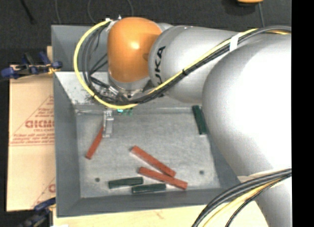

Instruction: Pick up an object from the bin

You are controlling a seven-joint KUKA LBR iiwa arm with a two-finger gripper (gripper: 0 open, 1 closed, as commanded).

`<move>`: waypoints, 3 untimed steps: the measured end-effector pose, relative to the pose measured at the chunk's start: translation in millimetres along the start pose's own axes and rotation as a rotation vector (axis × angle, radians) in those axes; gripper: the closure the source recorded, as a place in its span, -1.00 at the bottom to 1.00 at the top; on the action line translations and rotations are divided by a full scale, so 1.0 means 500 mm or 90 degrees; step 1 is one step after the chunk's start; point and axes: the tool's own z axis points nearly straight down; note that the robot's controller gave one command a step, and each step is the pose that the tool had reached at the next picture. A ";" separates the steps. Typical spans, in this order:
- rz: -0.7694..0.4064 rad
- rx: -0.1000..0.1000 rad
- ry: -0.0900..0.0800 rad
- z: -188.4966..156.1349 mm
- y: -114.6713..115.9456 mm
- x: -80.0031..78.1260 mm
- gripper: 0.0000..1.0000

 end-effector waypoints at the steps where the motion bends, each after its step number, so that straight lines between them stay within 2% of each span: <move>1: -0.147 0.001 -0.004 0.022 -0.017 -0.006 -1.00; 2: -0.392 0.001 -0.003 0.147 -0.084 -0.001 -1.00; 3: -0.490 0.002 -0.006 0.152 -0.102 0.013 -1.00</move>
Offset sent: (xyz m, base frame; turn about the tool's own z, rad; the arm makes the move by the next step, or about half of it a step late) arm 0.0016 -0.0071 -0.0118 -0.2331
